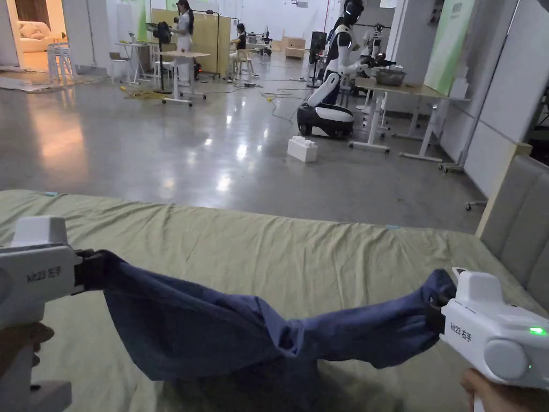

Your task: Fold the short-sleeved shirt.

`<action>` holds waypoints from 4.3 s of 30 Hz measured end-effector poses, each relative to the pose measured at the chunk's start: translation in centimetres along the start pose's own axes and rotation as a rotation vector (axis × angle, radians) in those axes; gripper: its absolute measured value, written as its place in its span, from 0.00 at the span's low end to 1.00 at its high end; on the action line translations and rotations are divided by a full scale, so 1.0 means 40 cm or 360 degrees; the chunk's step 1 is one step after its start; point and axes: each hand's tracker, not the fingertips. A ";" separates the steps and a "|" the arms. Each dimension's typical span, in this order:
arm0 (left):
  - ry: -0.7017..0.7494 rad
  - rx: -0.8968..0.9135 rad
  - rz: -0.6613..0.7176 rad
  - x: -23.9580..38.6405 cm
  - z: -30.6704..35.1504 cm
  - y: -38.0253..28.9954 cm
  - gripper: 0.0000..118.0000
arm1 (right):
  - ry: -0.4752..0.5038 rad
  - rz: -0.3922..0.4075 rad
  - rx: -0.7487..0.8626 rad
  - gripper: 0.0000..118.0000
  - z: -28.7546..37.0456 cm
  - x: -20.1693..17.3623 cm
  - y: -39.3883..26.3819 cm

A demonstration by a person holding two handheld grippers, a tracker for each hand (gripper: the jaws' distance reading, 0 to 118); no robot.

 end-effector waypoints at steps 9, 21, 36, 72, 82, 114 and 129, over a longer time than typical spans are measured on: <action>0.0050 0.0127 -0.0004 0.006 0.023 0.182 0.04 | -0.0047 0.0040 0.0260 0.06 0.034 -0.031 0.218; 0.0145 0.0151 -0.0092 0.021 -0.085 0.334 0.04 | -0.0097 0.0120 0.0380 0.06 -0.071 -0.080 0.397; 0.0230 0.0337 -0.0198 0.051 -0.170 0.581 0.04 | -0.0193 0.0196 0.0596 0.06 -0.166 -0.104 0.633; 0.0162 -0.0068 -0.0137 -0.084 0.121 -0.280 0.04 | -0.0148 0.0233 0.0152 0.06 0.224 -0.089 -0.148; 0.0171 -0.0537 -0.0185 -0.111 0.166 -0.550 0.04 | -0.0135 0.0162 -0.0346 0.06 0.303 -0.086 -0.462; 0.0210 0.0211 -0.0201 0.099 0.084 -0.451 0.51 | -0.0115 0.0094 0.0371 0.43 0.222 -0.266 -0.317; 0.0250 0.0399 -0.0316 0.164 0.080 -0.413 0.02 | -0.0070 0.0082 0.0563 0.00 0.198 -0.314 -0.283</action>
